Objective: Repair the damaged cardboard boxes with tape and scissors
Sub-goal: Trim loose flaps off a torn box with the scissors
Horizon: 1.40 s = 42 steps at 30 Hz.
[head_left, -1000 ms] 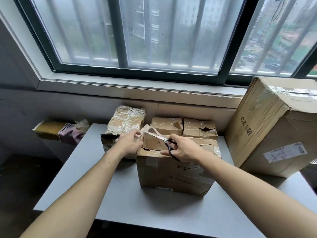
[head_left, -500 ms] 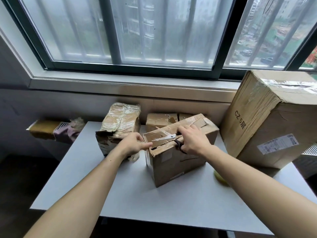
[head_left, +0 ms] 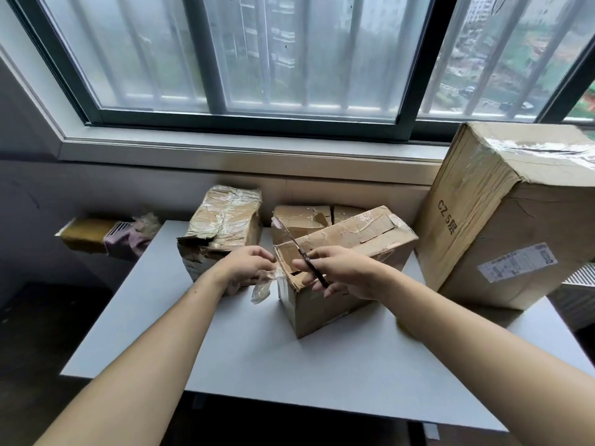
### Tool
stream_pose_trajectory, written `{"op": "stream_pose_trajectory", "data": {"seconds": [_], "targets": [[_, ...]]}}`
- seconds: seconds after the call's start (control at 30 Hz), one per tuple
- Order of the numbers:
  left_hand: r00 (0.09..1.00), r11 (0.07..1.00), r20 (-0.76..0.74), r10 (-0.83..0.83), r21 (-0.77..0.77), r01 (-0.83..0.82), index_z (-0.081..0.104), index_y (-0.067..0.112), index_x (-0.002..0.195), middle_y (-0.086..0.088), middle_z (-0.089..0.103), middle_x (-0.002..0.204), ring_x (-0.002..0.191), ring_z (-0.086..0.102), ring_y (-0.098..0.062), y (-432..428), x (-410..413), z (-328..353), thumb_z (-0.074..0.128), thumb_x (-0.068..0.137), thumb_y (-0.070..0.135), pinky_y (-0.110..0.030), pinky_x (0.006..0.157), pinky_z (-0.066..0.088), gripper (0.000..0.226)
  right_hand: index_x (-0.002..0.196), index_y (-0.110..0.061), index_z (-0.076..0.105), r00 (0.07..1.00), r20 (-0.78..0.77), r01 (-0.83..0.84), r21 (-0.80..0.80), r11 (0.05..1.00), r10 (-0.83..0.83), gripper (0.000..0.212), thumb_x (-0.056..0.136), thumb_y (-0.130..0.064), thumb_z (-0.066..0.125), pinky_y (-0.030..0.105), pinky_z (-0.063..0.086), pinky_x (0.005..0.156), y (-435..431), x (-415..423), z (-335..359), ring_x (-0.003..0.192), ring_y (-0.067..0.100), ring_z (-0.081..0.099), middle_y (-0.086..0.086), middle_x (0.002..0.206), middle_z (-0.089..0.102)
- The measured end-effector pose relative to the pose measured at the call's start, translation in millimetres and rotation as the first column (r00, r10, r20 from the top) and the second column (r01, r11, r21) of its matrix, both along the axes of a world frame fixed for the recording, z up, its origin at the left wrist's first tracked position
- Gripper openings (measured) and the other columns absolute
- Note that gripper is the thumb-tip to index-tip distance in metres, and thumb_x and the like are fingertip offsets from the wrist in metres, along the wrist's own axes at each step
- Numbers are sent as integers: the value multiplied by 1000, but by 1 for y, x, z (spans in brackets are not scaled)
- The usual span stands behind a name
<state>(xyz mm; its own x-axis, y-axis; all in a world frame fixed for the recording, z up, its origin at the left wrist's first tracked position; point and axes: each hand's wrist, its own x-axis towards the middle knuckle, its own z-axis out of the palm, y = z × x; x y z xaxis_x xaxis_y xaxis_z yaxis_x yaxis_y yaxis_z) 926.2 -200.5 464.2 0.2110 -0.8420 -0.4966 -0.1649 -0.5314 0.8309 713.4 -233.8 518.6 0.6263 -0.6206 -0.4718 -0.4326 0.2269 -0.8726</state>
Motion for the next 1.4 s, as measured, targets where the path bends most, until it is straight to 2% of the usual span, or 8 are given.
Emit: {"op": "stream_pose_trajectory", "data": {"seconds": [0.2,0.37,0.47,0.53,0.67,0.8,1.03,1.4], "targets": [[993,992,110,-37,-114,50,67,14,91,-5,69,87,79,64,-14,1,6,-7,73,85,3,-28,84,52,14,97,-19,55,994,103,-5,336,942,-32,33,92,-52,61,22,41,47,24,1,-6,59,15,52,0,69,55],[989,990,148,0,-136,21,71,7,100,-2,70,85,76,63,-9,-1,5,-14,73,89,14,-16,70,50,13,102,-15,53,994,95,6,445,895,-54,45,89,-57,60,23,42,45,43,-6,-17,57,17,53,3,69,52],[992,991,124,19,-134,-2,71,13,89,-5,70,82,77,63,-15,-1,7,-16,73,89,18,-32,82,54,6,103,-15,54,995,90,-9,471,882,-38,47,89,-59,61,23,42,46,48,-9,-22,57,17,54,3,69,53],[990,991,138,18,-132,0,70,13,89,-6,68,81,76,60,-18,-2,7,-15,71,90,17,-33,79,53,5,100,-15,54,996,91,-22,480,877,-25,45,88,-59,61,23,43,46,49,-11,-22,56,17,54,4,70,52],[981,991,194,21,-136,5,68,10,99,-5,64,83,68,54,-13,-5,5,-9,67,93,17,-22,60,48,10,97,-15,56,997,82,-46,472,880,8,43,90,-57,60,24,44,47,50,-14,-21,55,17,53,5,70,50],[973,990,227,46,-138,-14,62,10,102,-10,68,94,79,61,-17,-6,7,-7,73,88,18,-26,62,51,20,100,-13,54,998,47,17,422,906,-41,43,90,-53,63,26,49,47,49,-5,-28,54,19,53,5,68,51],[966,981,256,19,-193,32,63,9,81,-8,66,75,62,59,-14,-1,3,-4,74,84,6,-26,58,49,11,100,-14,53,992,53,90,382,920,-118,43,89,-53,67,26,48,46,41,14,-49,52,18,51,3,65,51],[943,982,332,-16,-174,78,68,7,84,-5,66,72,62,57,-14,2,2,-3,72,83,7,-25,58,47,5,95,-16,61,987,30,138,323,936,-156,38,84,-50,73,20,24,39,39,15,-66,45,10,41,-5,60,47]]}}
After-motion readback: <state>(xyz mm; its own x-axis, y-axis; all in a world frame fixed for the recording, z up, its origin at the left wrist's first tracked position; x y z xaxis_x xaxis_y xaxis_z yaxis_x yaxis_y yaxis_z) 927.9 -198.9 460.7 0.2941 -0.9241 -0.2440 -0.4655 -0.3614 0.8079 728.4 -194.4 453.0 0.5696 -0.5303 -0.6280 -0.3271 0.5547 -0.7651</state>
